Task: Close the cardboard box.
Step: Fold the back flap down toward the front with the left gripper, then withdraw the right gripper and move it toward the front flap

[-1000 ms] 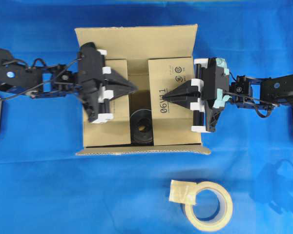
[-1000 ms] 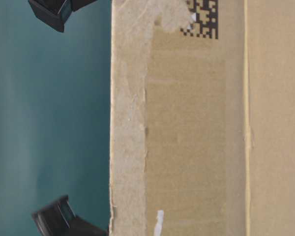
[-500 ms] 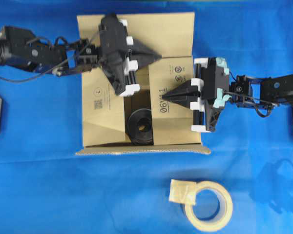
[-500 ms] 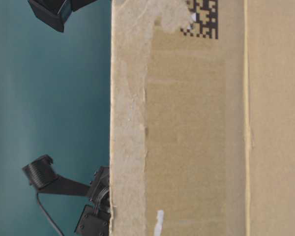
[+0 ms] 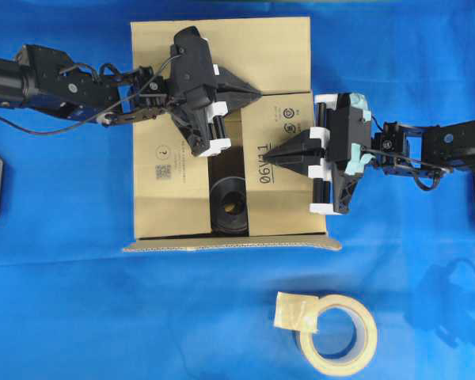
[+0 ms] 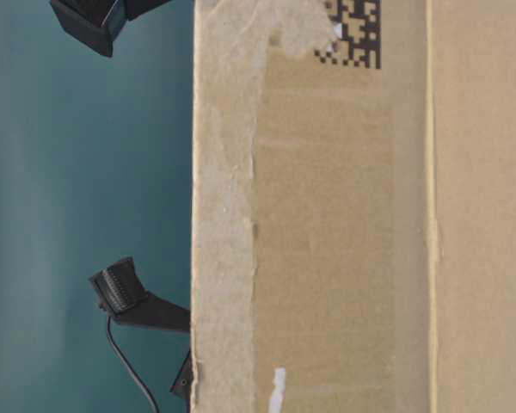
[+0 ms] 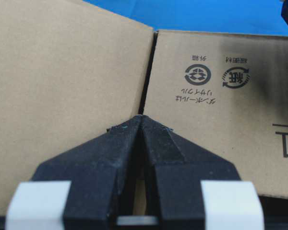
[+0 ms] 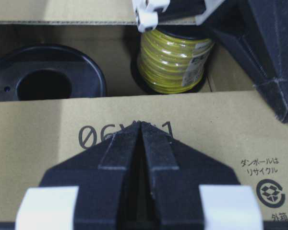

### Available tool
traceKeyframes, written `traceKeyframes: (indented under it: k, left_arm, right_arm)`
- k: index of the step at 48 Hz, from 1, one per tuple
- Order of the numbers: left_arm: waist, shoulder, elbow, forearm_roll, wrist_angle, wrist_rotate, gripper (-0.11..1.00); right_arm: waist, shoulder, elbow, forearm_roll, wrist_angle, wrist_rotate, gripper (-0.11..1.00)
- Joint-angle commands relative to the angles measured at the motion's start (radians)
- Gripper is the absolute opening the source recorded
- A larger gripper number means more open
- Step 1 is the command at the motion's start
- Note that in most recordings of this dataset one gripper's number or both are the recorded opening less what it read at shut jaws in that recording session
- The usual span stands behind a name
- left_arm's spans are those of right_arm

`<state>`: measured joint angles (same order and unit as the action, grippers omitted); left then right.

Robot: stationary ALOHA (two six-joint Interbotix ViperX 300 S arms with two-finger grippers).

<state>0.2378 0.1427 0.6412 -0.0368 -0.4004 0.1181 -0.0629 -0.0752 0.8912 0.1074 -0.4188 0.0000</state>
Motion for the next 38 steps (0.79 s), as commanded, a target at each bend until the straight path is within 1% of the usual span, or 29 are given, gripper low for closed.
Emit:
traceKeyframes:
  k: [1, 11, 18, 29, 34, 38]
  left_arm:
    - [-0.003, -0.008, -0.009, -0.002, -0.005, -0.002, 0.0]
    - [-0.003, -0.006, -0.009, -0.002, -0.005, -0.002, 0.0]
    - [-0.003, -0.006, -0.011, -0.002, -0.005, -0.002, 0.0]
    - [-0.003, -0.008, -0.008, -0.002, -0.005, -0.002, 0.0]
    - [-0.003, -0.008, -0.008, -0.002, -0.003, -0.005, 0.0]
    - [-0.003, -0.008, -0.008, -0.002, 0.002, -0.006, 0.0]
  right_arm:
    - [-0.002, -0.009, -0.009, 0.002, -0.006, 0.0, 0.0]
    - [-0.002, -0.011, -0.014, 0.002, -0.003, 0.002, 0.0]
    - [-0.002, -0.044, -0.02, 0.002, 0.005, 0.0, 0.0]
    - [0.014, -0.192, -0.026, 0.002, 0.075, 0.0, 0.0]
    - [0.04, -0.272, -0.028, 0.002, 0.112, 0.002, 0.0]
    - [0.075, -0.333, -0.025, 0.002, 0.133, 0.002, 0.0]
